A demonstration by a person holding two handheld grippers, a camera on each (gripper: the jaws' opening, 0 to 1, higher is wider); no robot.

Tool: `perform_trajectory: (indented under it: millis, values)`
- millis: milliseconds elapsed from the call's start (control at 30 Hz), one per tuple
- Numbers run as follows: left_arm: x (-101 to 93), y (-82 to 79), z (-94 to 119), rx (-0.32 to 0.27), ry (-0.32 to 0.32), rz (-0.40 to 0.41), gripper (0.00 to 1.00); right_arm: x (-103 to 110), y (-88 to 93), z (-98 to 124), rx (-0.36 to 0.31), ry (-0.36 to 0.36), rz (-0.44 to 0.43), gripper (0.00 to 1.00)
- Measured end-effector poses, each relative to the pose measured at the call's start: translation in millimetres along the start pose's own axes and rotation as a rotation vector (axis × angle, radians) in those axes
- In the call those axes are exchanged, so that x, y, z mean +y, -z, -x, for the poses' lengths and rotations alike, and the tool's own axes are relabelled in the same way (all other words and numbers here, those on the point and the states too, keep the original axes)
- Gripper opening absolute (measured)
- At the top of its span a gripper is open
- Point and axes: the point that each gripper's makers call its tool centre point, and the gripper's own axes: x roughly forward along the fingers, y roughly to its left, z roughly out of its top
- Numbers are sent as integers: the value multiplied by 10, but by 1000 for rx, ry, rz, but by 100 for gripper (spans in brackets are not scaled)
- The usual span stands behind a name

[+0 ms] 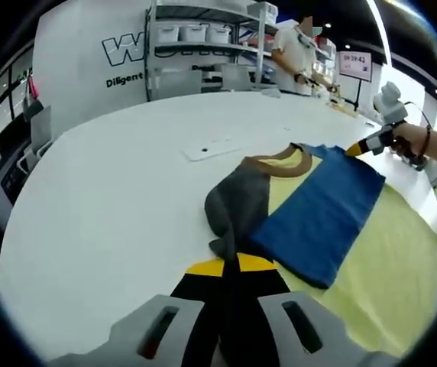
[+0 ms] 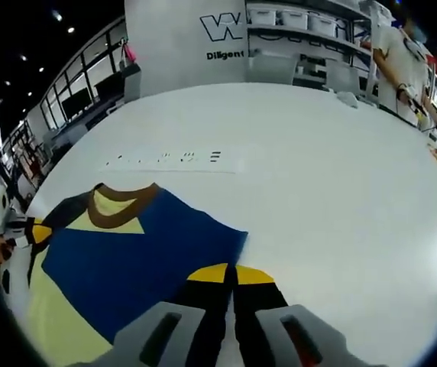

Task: Fold the garment on the visible template until the final outline fits inside the template.

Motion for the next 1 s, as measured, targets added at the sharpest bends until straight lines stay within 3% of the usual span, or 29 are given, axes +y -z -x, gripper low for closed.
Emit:
perform_trajectory:
  millis: [300,433,667,1000]
  values:
    - [-71,-16,-16,-4,12,-13,7,-44,34,44,2,17,8,0]
    - [7,-30,41,-9,-21,-30,15,10,-27,105,-38,11,17,0]
    - [35,-37,303,-17,-19,1,29,218,-95,304,-108,-26,-7,20]
    - [-89,57,591,2,20,-30,57,516,22,486,-103,-78,0,48]
